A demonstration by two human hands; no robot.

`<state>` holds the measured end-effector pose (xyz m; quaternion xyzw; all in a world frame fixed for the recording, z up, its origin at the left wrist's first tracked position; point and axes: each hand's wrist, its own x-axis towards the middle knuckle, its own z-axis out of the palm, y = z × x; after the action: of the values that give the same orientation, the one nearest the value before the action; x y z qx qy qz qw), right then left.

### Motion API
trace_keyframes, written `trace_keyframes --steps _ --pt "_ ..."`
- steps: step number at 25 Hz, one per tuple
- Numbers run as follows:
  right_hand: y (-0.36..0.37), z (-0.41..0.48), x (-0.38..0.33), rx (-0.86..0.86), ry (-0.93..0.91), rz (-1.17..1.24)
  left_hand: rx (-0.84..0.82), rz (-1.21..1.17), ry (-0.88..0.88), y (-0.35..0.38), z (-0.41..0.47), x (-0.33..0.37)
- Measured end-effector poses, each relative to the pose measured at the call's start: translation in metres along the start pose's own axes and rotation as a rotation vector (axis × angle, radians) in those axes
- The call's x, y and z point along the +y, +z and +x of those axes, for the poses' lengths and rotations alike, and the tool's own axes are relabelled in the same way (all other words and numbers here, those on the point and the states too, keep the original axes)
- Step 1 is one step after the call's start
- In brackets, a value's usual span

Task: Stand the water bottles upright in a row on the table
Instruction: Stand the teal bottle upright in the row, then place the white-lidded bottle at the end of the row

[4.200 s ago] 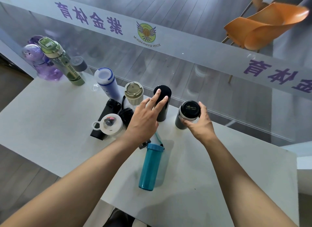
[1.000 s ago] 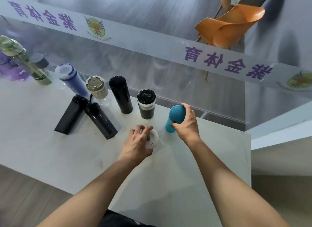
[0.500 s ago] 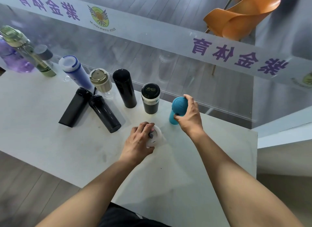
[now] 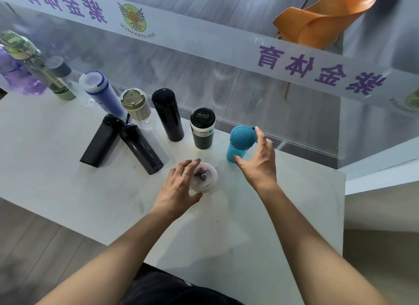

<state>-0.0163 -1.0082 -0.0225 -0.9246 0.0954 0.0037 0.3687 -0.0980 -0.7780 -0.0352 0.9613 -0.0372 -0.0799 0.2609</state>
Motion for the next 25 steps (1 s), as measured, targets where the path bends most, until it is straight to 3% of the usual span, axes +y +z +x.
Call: trace_keyframes --steps 3,8,14,21,25 --pt "0.005 -0.039 0.004 0.100 -0.095 -0.019 0.041 0.082 0.011 -0.004 -0.006 -0.008" --pt "0.032 -0.073 -0.011 -0.313 -0.173 -0.133 0.130 0.258 -0.031 -0.011 -0.021 -0.013" --pt "0.053 -0.064 -0.034 -0.509 -0.242 -0.209 0.087 0.345 -0.089 -0.012 -0.035 -0.026" --pt "0.053 -0.075 -0.017 -0.405 -0.115 -0.121 0.074 0.263 -0.080 -0.009 -0.032 -0.016" --pt "0.025 -0.079 0.026 -0.226 0.025 -0.002 0.022 0.253 -0.017 0.004 -0.021 0.008"
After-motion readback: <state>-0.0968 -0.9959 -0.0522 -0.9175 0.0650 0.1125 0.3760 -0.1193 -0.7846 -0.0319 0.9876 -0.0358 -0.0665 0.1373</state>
